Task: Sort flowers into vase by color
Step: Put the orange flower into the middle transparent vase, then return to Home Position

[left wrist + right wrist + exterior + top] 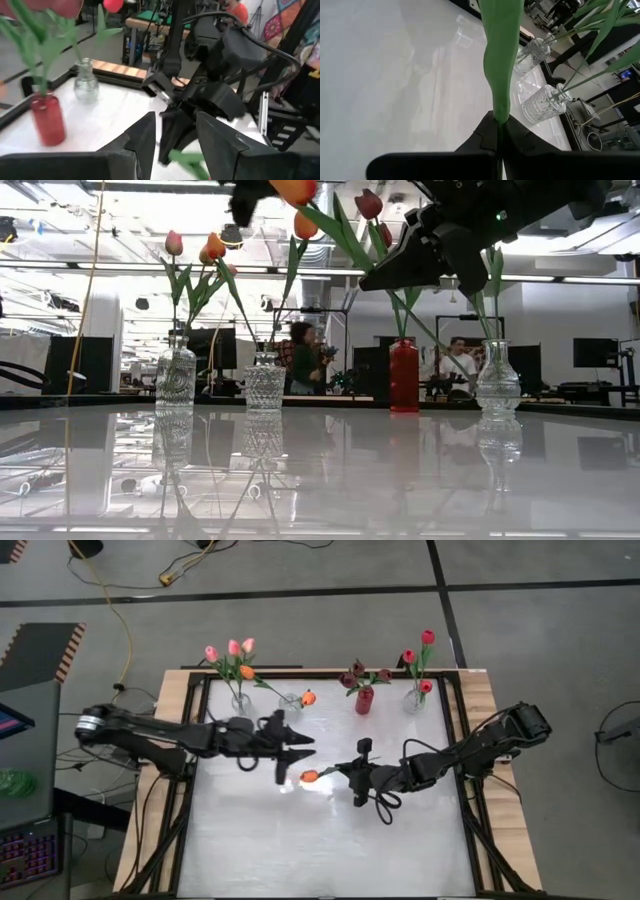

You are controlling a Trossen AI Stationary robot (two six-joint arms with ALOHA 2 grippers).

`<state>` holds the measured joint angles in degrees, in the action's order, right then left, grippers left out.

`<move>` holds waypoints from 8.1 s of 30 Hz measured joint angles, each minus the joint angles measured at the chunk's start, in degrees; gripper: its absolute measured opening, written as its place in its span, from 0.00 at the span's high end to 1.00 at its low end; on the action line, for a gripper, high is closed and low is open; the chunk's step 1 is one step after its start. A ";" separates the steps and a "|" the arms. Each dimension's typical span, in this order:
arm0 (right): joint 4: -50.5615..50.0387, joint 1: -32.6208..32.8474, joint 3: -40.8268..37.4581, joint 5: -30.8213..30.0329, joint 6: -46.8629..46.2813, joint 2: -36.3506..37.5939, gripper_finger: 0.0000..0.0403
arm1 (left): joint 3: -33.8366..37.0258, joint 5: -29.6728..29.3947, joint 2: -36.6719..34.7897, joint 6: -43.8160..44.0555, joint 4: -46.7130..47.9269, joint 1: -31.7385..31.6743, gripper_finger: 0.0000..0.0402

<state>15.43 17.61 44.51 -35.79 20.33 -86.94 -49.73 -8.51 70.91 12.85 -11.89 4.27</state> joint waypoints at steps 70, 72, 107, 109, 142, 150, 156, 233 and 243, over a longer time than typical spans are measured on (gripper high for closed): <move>20.90 -4.63 0.02 5.75 -11.70 -0.04 0.87 | 4.84 -27.83 22.08 -18.11 -42.52 9.46 0.97; 20.91 -4.66 0.02 5.73 -11.73 -0.04 0.84 | 4.84 -27.85 22.08 -18.13 -42.50 9.46 0.97; -10.21 -4.50 0.02 5.52 -20.22 22.29 0.60 | 4.82 -29.15 6.95 -14.96 -20.00 9.06 1.00; -12.10 -4.50 0.02 5.55 -20.35 23.77 0.62 | 4.82 -29.37 4.74 -14.76 -16.79 8.48 1.00; -39.29 -5.55 -4.34 21.32 -15.52 50.53 0.92 | 4.78 -25.76 -16.94 -10.00 9.14 -4.44 1.00; -37.82 -7.91 -14.09 21.27 -19.34 60.35 0.95 | 4.78 -26.47 -21.53 -10.70 11.31 -4.46 1.00; -33.74 -9.53 -20.54 23.87 -20.51 66.38 0.93 | 4.78 -26.68 -23.07 -12.50 11.31 -7.29 1.00; -32.22 -13.57 -28.92 28.76 -21.89 82.53 0.93 | 4.82 -12.16 -16.05 -6.30 19.21 -23.75 0.69; -29.87 -13.57 -28.61 28.72 -21.87 82.53 0.93 | 4.80 -12.20 -25.00 -8.77 25.91 -22.37 0.78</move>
<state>-14.44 4.03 15.90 -7.07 -1.54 -4.40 -44.93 -20.71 45.92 4.09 14.02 -18.09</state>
